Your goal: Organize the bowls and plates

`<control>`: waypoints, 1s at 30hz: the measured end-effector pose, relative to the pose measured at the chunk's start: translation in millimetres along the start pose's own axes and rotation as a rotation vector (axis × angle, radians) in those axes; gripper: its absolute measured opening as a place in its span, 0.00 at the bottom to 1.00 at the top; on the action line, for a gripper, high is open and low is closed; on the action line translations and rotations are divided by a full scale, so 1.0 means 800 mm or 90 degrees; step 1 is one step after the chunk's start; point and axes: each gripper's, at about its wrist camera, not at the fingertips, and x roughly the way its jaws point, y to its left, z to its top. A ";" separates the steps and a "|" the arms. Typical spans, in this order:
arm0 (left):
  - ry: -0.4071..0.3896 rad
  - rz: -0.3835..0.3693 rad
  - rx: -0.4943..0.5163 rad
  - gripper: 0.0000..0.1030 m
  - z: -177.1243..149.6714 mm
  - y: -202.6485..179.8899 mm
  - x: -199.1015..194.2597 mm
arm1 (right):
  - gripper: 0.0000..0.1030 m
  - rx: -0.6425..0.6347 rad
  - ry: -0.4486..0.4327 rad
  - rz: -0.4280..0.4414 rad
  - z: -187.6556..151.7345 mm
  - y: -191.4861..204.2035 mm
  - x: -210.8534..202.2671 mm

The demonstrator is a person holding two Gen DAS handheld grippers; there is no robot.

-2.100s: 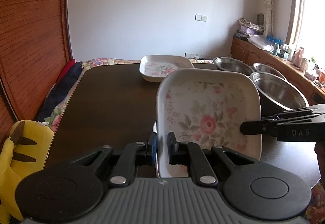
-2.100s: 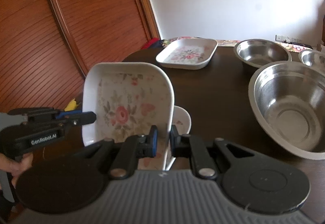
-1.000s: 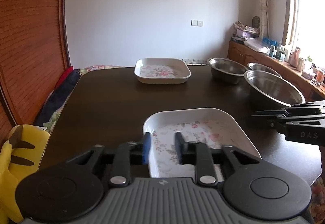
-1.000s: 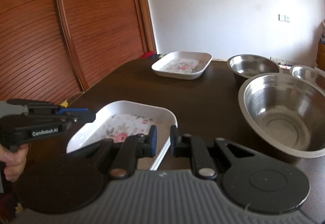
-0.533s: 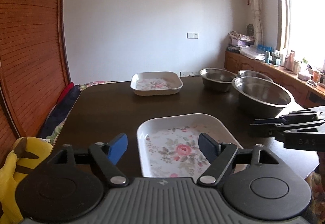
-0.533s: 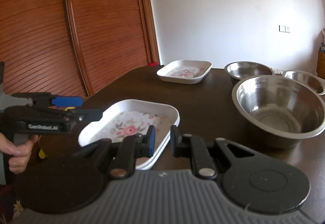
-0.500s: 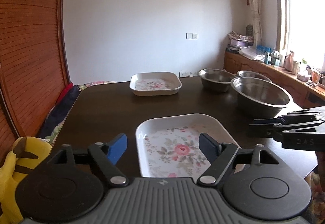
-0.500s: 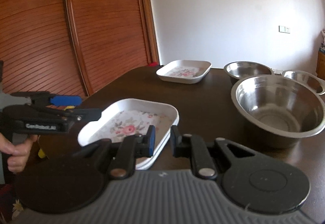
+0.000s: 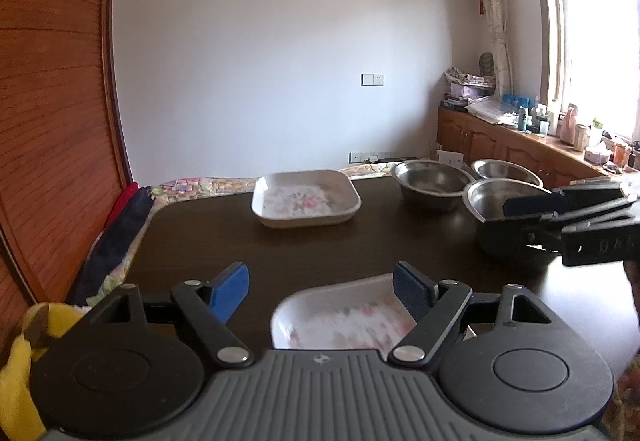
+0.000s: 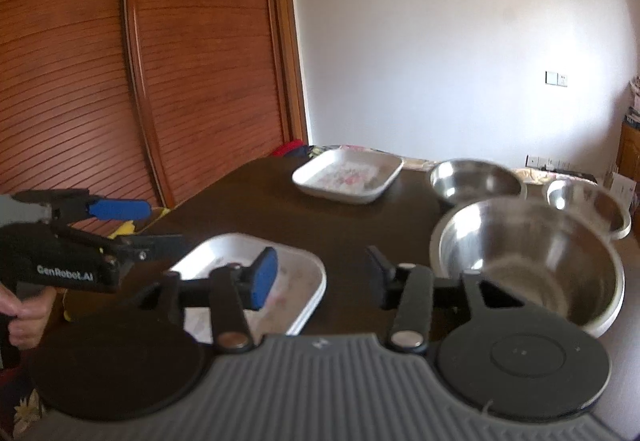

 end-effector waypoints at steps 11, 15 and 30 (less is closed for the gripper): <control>0.018 0.003 0.008 0.90 0.052 0.047 0.068 | 0.55 -0.032 0.056 0.019 0.078 0.000 0.077; 0.021 -0.002 -0.001 0.90 0.067 0.061 0.090 | 0.55 -0.024 0.073 0.027 0.090 -0.006 0.104; 0.060 -0.012 -0.049 0.87 0.079 0.105 0.184 | 0.55 0.016 0.141 0.001 0.121 -0.039 0.206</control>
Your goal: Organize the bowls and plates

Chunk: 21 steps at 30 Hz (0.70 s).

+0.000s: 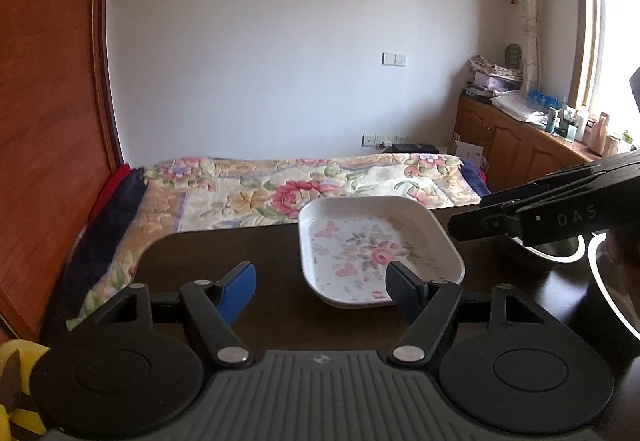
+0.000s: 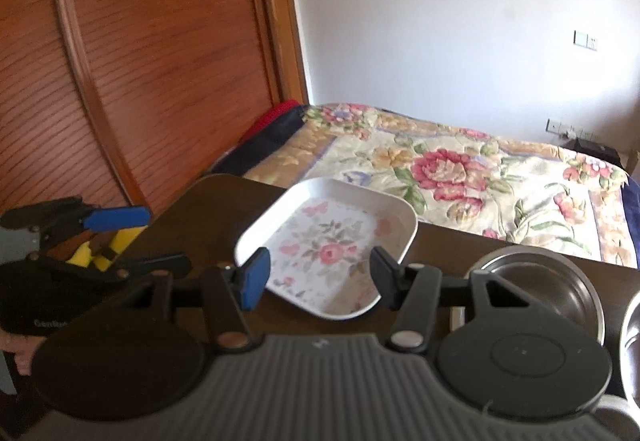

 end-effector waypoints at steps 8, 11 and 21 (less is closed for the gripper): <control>0.022 0.017 -0.002 0.84 0.007 0.015 0.035 | 0.55 0.012 0.038 -0.018 0.009 -0.012 0.030; 0.028 0.022 -0.003 0.83 0.010 0.018 0.048 | 0.55 0.017 0.051 -0.018 0.011 -0.014 0.038; 0.063 0.018 -0.025 0.74 0.010 0.029 0.089 | 0.54 0.027 0.078 -0.027 0.011 -0.019 0.060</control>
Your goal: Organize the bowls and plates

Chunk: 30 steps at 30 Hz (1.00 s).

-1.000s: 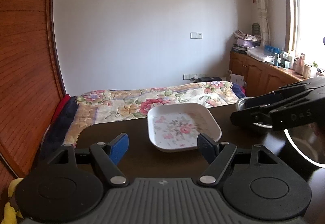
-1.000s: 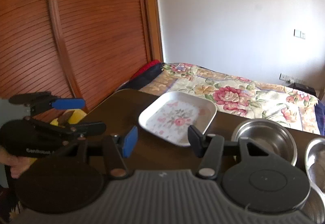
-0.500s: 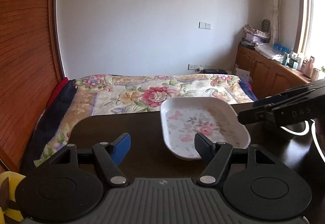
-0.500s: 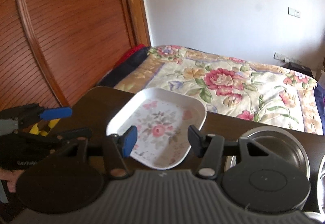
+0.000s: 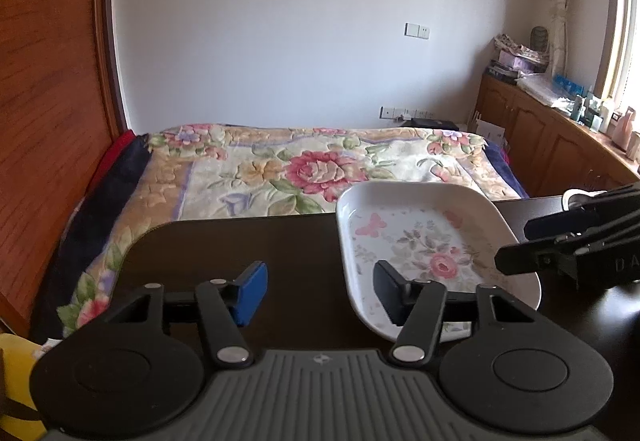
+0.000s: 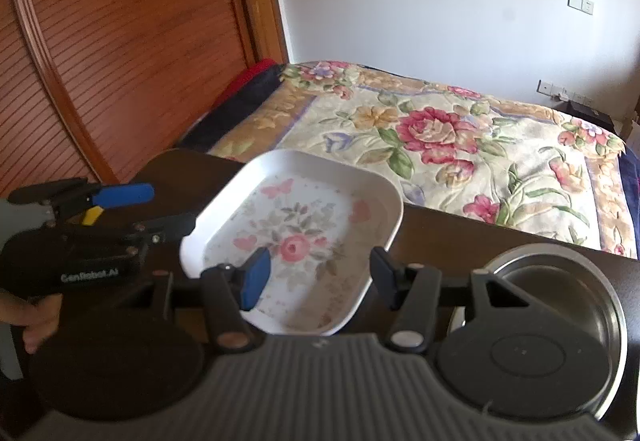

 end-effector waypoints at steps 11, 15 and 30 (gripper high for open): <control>0.029 -0.026 -0.024 0.59 0.005 0.007 0.026 | 0.55 0.015 0.025 -0.012 0.001 -0.006 0.017; 0.037 -0.037 -0.034 0.52 0.007 0.007 0.034 | 0.54 0.017 0.036 -0.013 0.000 -0.007 0.026; 0.037 -0.031 -0.029 0.27 -0.009 0.004 0.010 | 0.22 -0.009 0.040 -0.031 -0.010 -0.004 0.034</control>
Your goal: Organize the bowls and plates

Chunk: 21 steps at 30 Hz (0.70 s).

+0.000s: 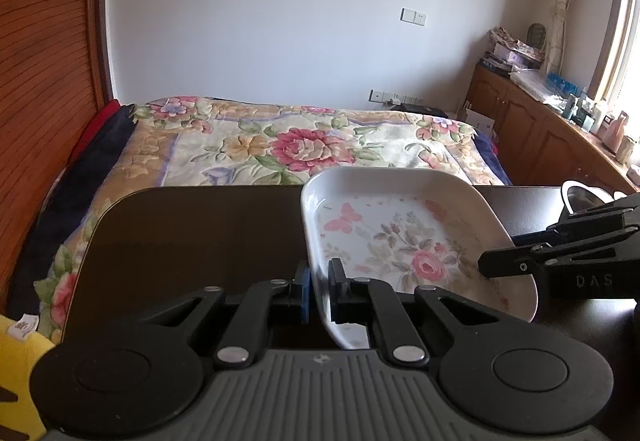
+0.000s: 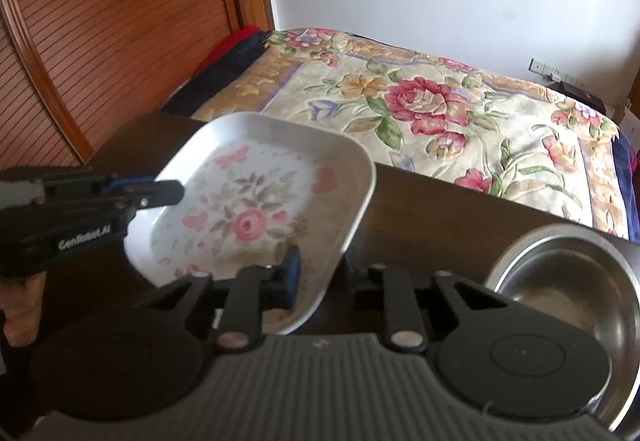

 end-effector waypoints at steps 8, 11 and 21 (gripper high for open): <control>-0.015 0.009 -0.002 0.27 -0.004 0.002 -0.032 | 0.20 -0.005 -0.026 0.013 -0.008 0.012 -0.017; -0.024 0.010 0.005 0.27 -0.004 -0.004 -0.048 | 0.20 -0.002 -0.039 0.017 -0.011 0.012 -0.027; -0.070 0.018 0.021 0.27 -0.014 -0.029 -0.116 | 0.19 0.005 -0.086 0.034 -0.027 0.015 -0.078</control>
